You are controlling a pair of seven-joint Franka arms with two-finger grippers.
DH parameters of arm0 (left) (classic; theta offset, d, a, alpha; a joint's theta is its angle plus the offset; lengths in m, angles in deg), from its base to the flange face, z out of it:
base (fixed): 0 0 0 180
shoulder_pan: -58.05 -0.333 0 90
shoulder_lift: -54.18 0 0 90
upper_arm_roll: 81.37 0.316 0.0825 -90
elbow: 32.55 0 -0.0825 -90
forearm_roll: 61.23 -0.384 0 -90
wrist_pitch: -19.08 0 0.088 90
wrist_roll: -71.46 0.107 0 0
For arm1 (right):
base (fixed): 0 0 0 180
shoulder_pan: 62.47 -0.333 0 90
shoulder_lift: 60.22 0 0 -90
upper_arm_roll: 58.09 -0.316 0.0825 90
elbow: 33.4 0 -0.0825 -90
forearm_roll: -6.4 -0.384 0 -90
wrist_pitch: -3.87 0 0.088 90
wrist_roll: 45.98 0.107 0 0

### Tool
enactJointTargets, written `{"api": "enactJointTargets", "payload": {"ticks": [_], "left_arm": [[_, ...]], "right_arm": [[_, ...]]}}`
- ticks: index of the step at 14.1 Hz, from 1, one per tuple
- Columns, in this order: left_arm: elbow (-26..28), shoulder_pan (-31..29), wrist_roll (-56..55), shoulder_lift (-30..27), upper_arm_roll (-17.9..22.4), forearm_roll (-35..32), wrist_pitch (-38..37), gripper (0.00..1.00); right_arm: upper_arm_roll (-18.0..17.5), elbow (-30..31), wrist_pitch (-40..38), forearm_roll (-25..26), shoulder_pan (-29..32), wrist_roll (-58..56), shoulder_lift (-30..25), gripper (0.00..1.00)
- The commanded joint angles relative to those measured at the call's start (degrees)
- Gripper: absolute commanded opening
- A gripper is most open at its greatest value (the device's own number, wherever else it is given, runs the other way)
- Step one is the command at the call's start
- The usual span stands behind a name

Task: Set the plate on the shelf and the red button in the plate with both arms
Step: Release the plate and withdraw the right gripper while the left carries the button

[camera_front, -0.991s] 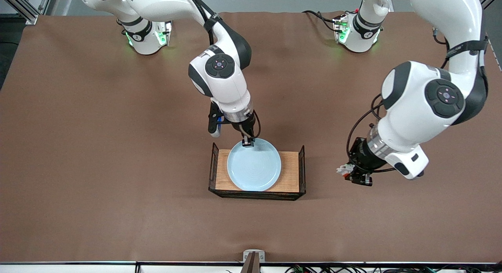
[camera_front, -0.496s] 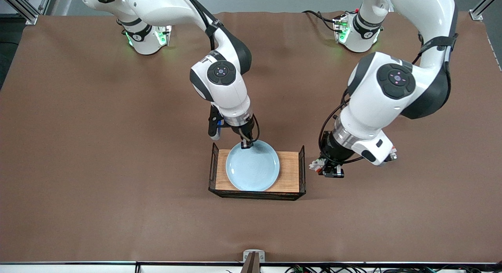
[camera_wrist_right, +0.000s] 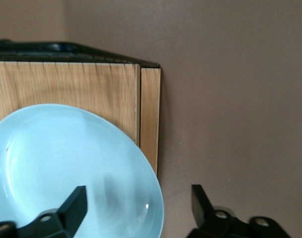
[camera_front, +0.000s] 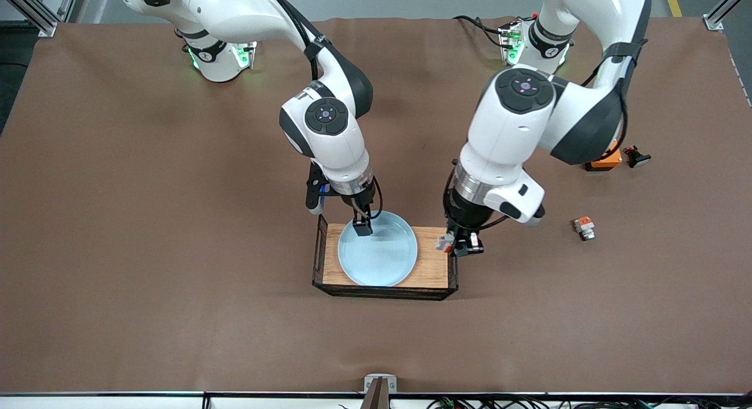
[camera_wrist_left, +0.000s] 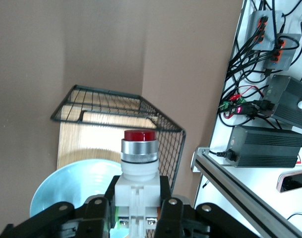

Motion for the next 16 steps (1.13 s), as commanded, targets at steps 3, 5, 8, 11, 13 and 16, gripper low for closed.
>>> {"api": "enactJointTargets", "payload": {"ticks": [3,5,8,11,13,16], "left_arm": [[-0.6,2.8,-7.5,3.8,0.6,-6.7,6.2,0.23],[-0.6,4.4,-7.7,5.1,0.8,-7.0,6.9,0.23],[-0.6,6.1,-10.1,6.3,1.3,-8.5,8.7,0.23],[-0.6,7.6,-14.6,8.2,1.6,-12.5,11.2,0.23],[-0.6,8.7,-16.7,9.1,1.6,-14.6,11.7,0.23],[-0.6,9.3,-17.6,10.2,1.7,-14.9,13.5,0.23]], "right_arm": [[-0.5,-3.4,-13.8,-0.6,1.0,-9.5,-5.8,1.0],[-0.4,-3.3,-21.3,-2.3,3.0,-16.0,-9.8,1.0],[-0.4,-3.0,-31.0,-6.5,7.7,-31.1,-15.7,1.0],[-0.3,-2.9,-40.4,-8.1,13.5,-45.8,-20.2,1.0],[-0.1,-2.2,-44.2,-8.0,16.8,-56.2,-23.2,1.0],[0.0,1.9,-45.4,-8.0,24.2,-75.0,-28.0,1.0]]}}
